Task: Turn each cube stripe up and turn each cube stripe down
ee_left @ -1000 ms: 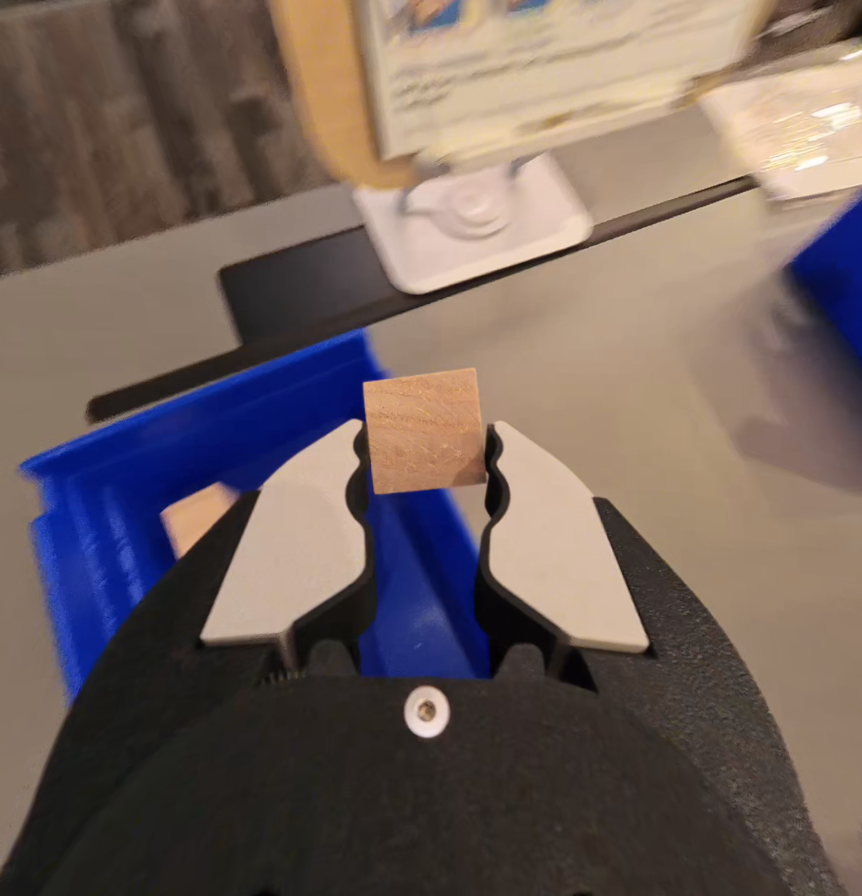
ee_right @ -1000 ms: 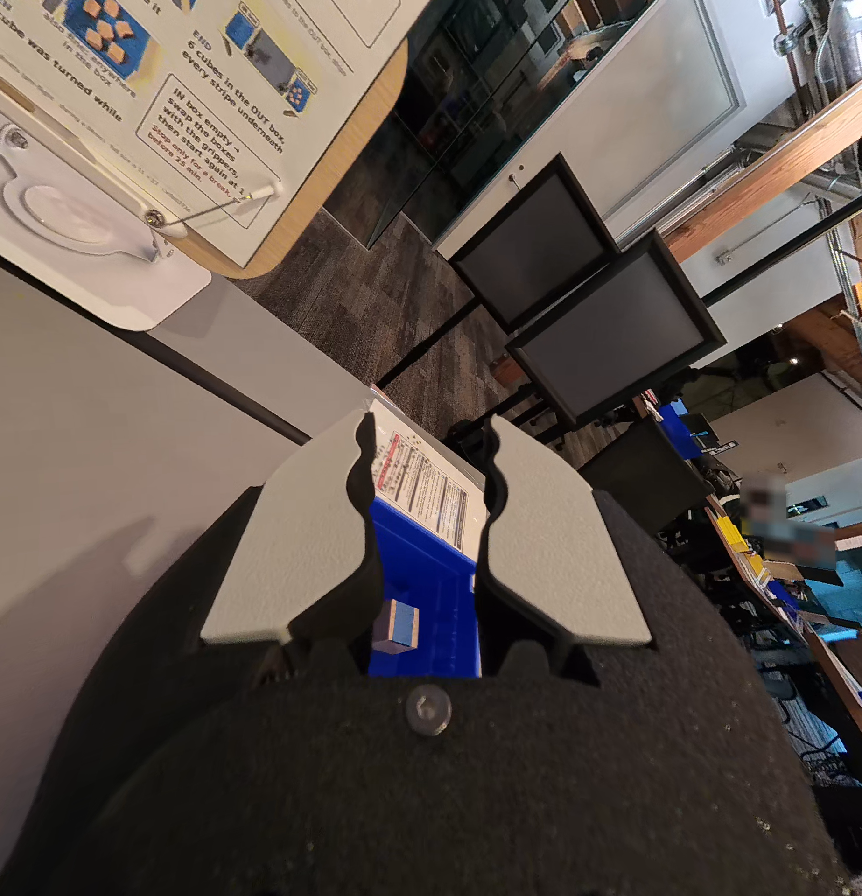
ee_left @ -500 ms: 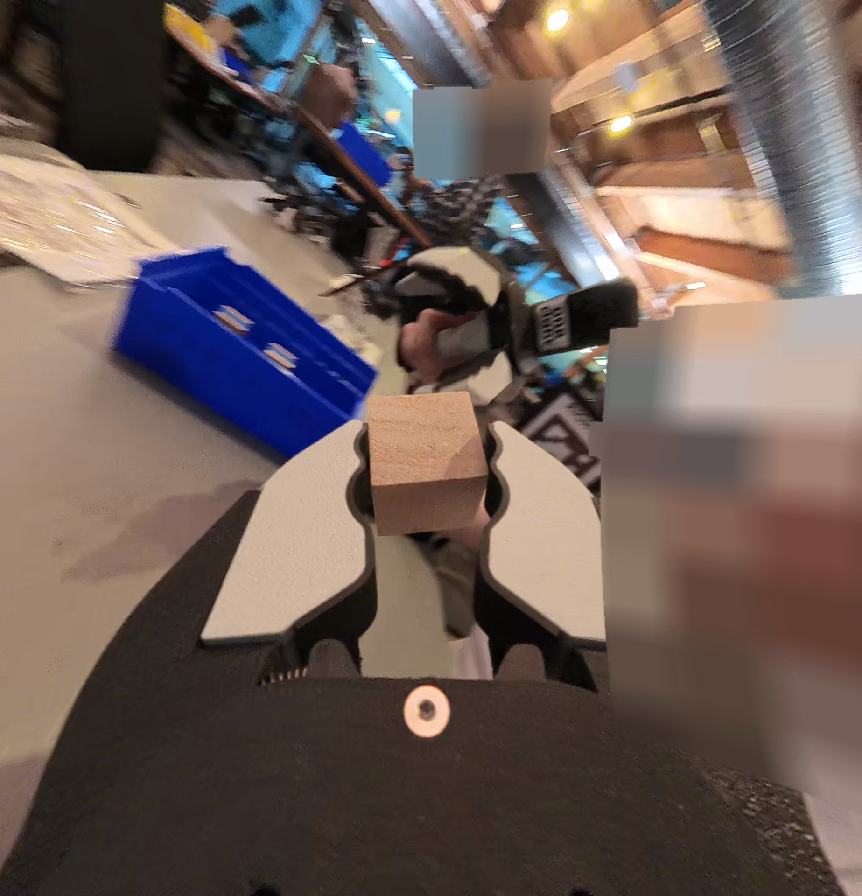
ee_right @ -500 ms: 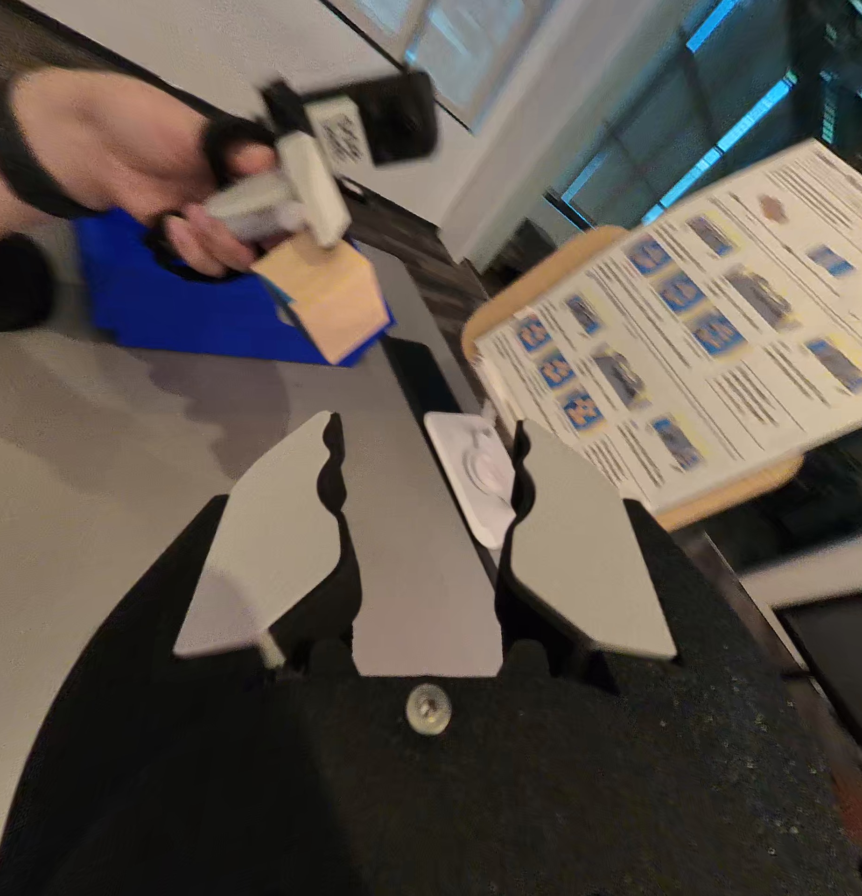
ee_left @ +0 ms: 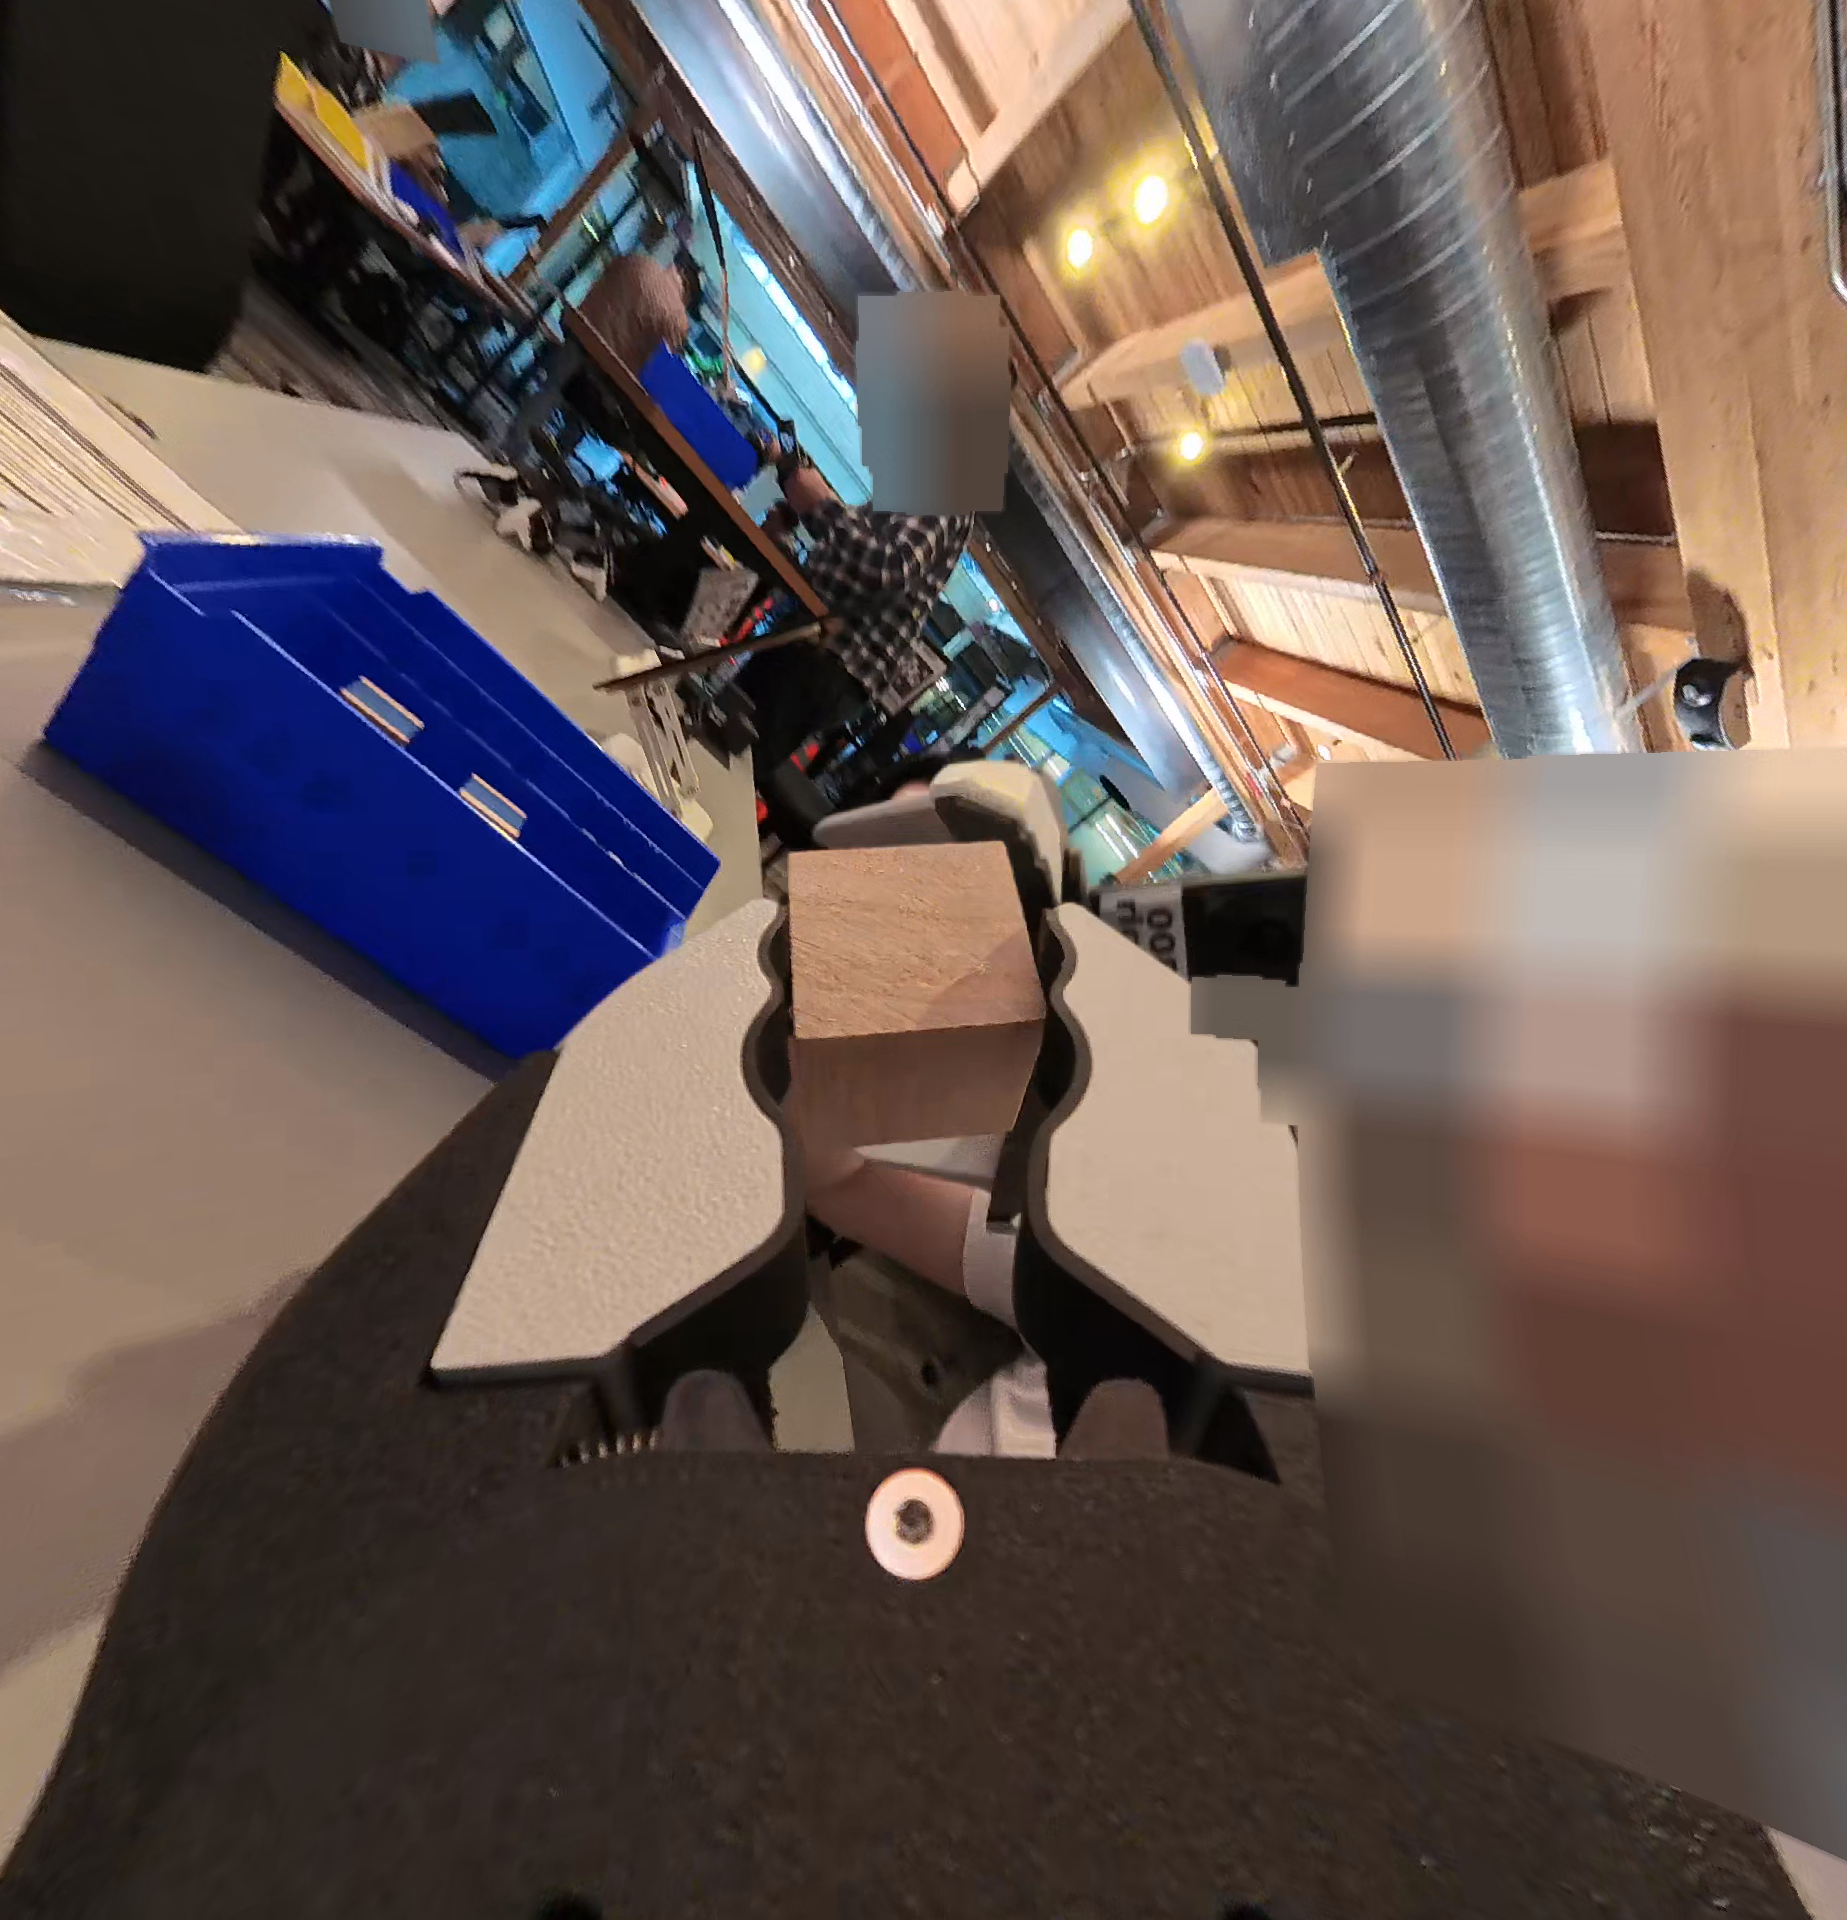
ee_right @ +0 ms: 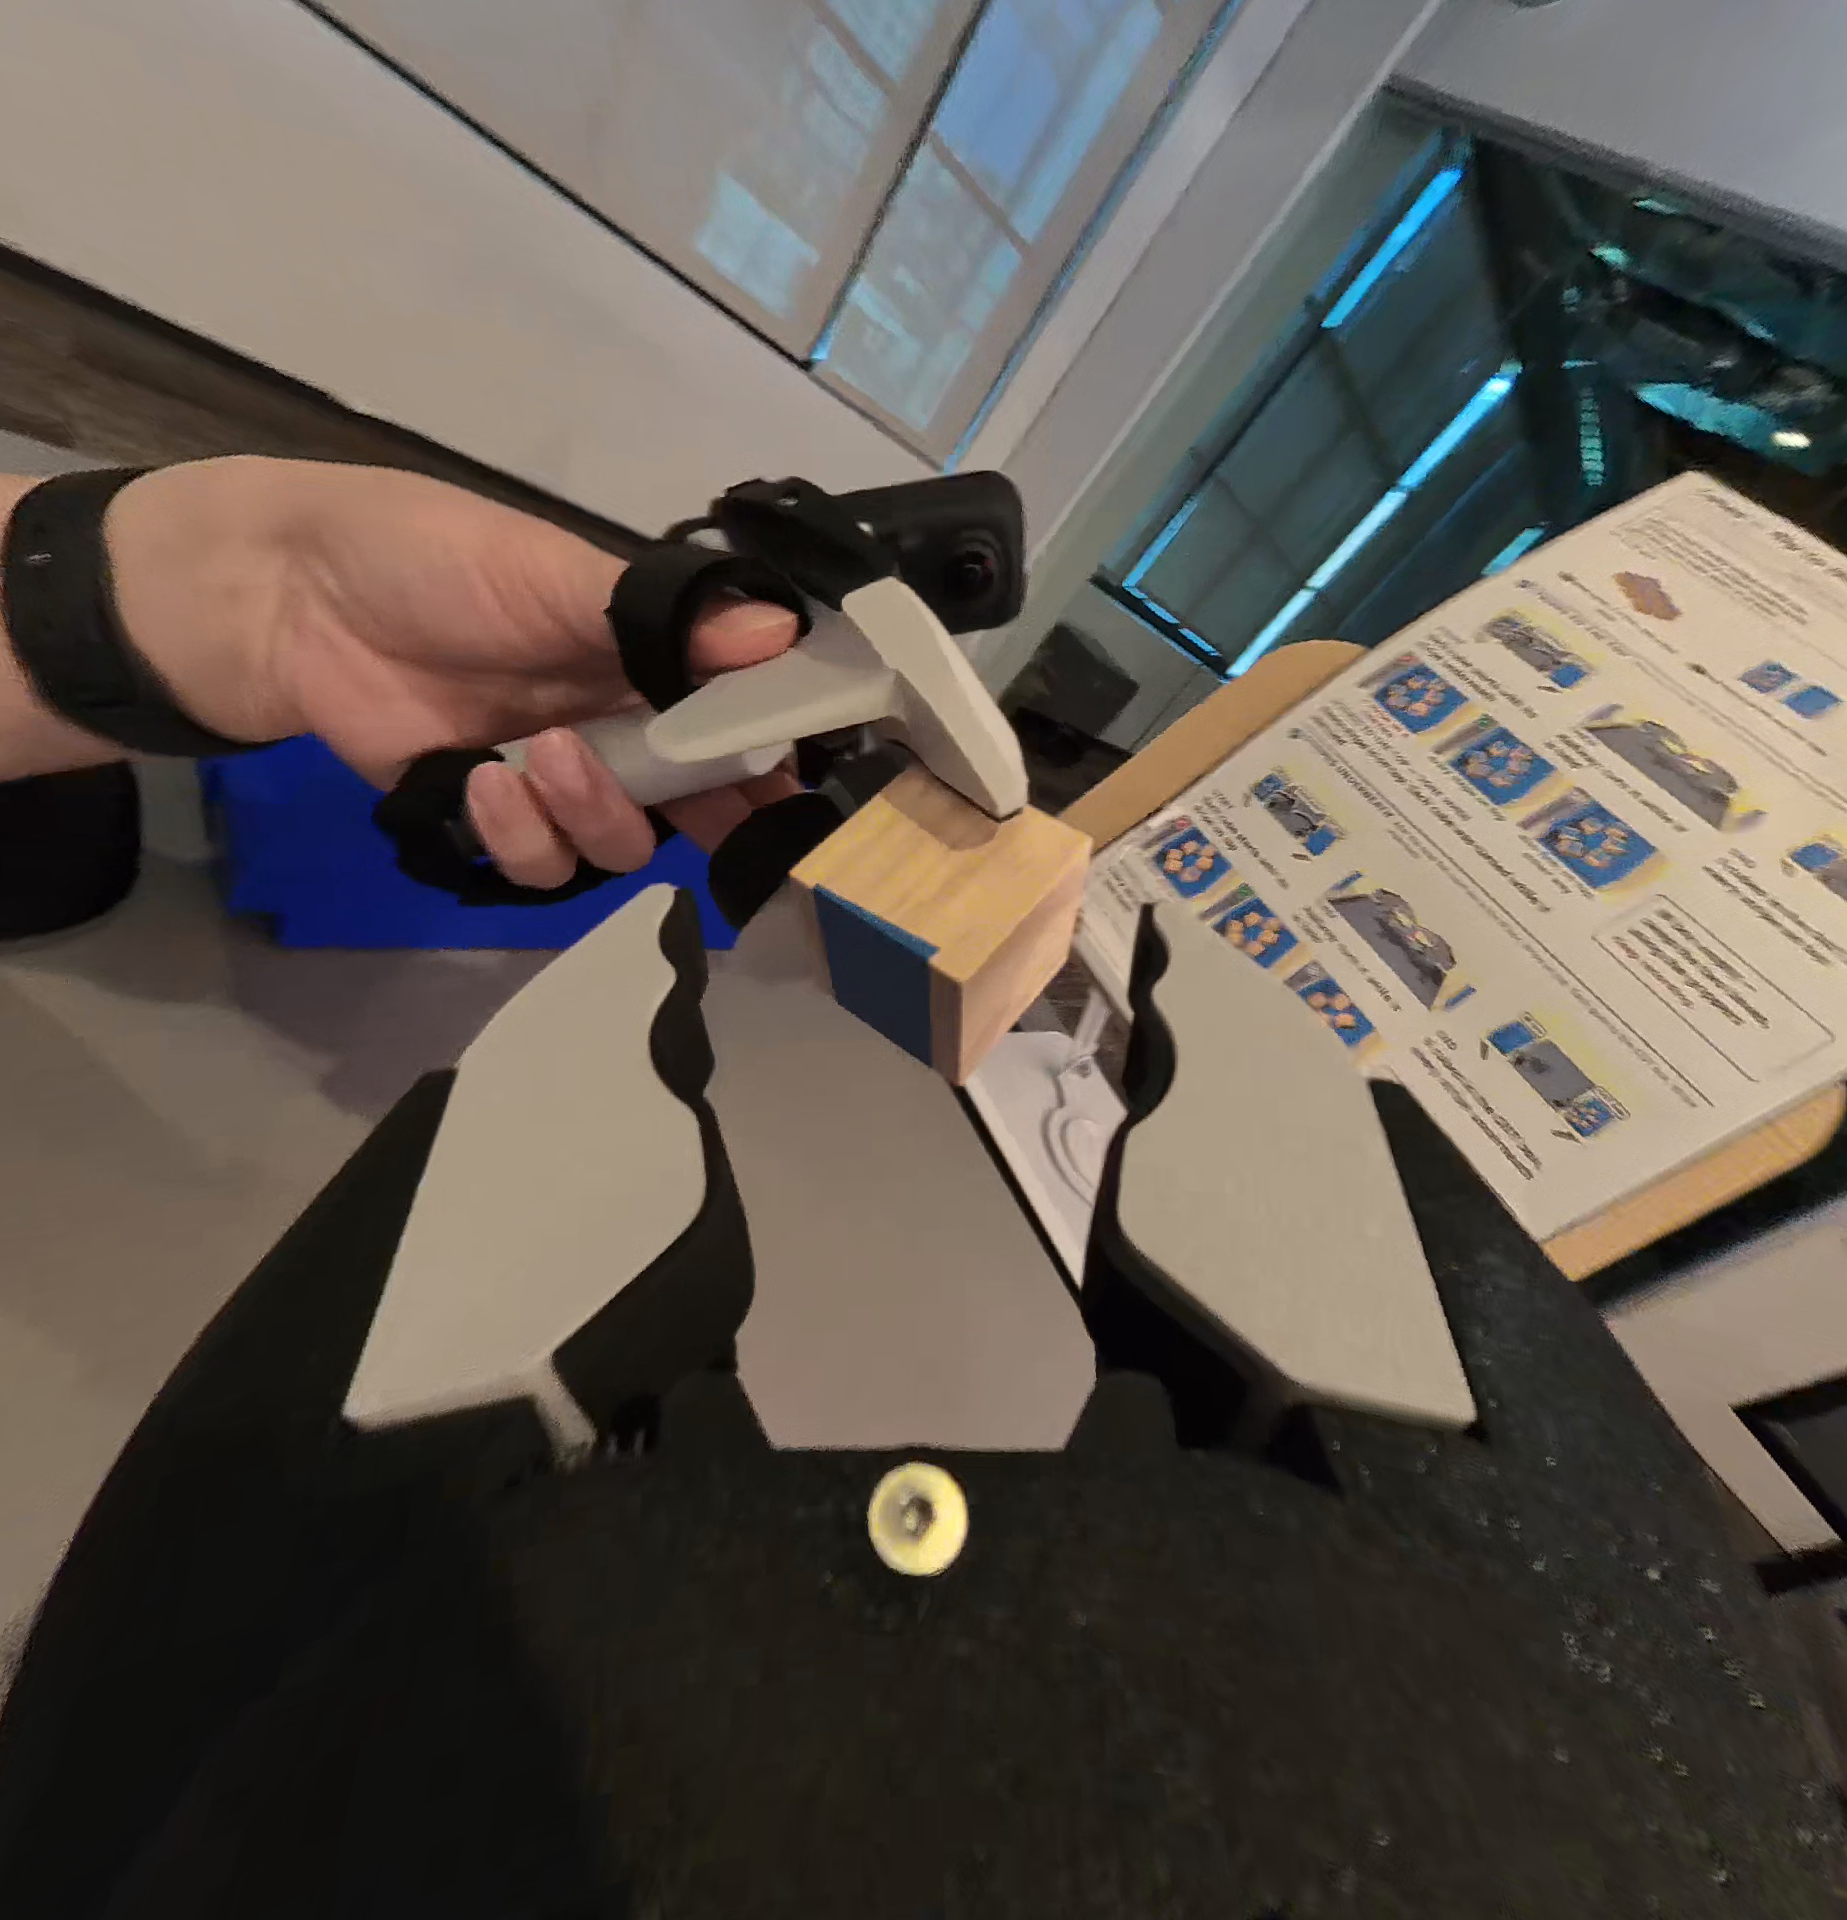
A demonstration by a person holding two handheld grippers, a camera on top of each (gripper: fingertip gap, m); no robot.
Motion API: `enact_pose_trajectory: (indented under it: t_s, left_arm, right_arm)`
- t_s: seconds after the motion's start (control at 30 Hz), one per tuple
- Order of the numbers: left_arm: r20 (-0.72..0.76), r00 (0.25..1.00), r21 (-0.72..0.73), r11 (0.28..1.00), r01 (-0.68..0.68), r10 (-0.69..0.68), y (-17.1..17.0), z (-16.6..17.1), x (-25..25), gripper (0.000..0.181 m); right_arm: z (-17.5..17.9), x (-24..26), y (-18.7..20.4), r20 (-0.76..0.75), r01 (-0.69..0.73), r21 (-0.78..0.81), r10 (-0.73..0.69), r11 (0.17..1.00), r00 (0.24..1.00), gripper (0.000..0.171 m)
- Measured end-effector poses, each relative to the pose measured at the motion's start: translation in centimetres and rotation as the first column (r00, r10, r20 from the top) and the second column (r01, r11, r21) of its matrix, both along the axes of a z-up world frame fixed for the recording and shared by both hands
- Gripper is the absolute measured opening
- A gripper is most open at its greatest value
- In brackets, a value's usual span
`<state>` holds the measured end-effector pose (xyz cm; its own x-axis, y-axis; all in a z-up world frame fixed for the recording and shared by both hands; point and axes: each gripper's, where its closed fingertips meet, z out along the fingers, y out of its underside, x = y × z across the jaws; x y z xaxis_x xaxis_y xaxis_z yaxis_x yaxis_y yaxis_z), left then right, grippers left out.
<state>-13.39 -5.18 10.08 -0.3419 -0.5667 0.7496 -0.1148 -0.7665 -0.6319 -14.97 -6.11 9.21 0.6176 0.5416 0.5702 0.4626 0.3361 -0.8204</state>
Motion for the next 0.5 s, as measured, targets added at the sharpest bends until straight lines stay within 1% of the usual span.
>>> enact_pose_trajectory:
  t_s: [0.03,0.13,0.2,0.3,0.37,0.47,0.5]
  left_arm:
    - [0.005,1.000,0.003,1.000,-0.020,0.020,0.2,0.1,-0.1,0.045]
    - [0.011,0.999,0.009,0.999,-0.044,0.044,0.3,0.3,0.0,0.045]
    - [0.018,0.999,0.002,0.999,-0.044,0.044,0.1,0.3,0.2,0.045]
    - [0.022,0.999,0.001,0.999,-0.044,0.044,-0.2,0.3,0.5,0.045]
    - [0.019,0.999,0.005,0.999,-0.041,0.041,-0.3,0.2,0.6,0.045]
    - [0.030,0.999,-0.001,1.000,-0.012,0.012,-0.7,0.5,0.6,0.045]
    - [0.028,1.000,0.009,1.000,-0.003,0.003,-0.8,0.6,0.5,0.045]
  right_arm:
    - [0.0,0.0,0.3,-0.024,0.040,0.019,-0.039,0.999,0.999,0.074]
    - [-0.6,0.1,1.1,-0.074,0.128,0.047,-0.125,0.991,0.989,0.069]
    - [-1.0,0.1,1.4,-0.111,0.154,0.045,-0.148,0.987,0.983,0.068]
    - [-1.4,0.0,1.6,-0.137,0.164,0.030,-0.158,0.986,0.978,0.062]
    - [-1.2,0.5,1.7,-0.152,0.183,0.051,-0.174,0.982,0.973,0.052]
    - [-0.7,0.6,1.3,-0.165,0.146,0.066,-0.134,0.987,0.977,0.050]
    - [-0.7,0.5,1.2,-0.135,0.136,0.076,-0.125,0.988,0.983,0.050]
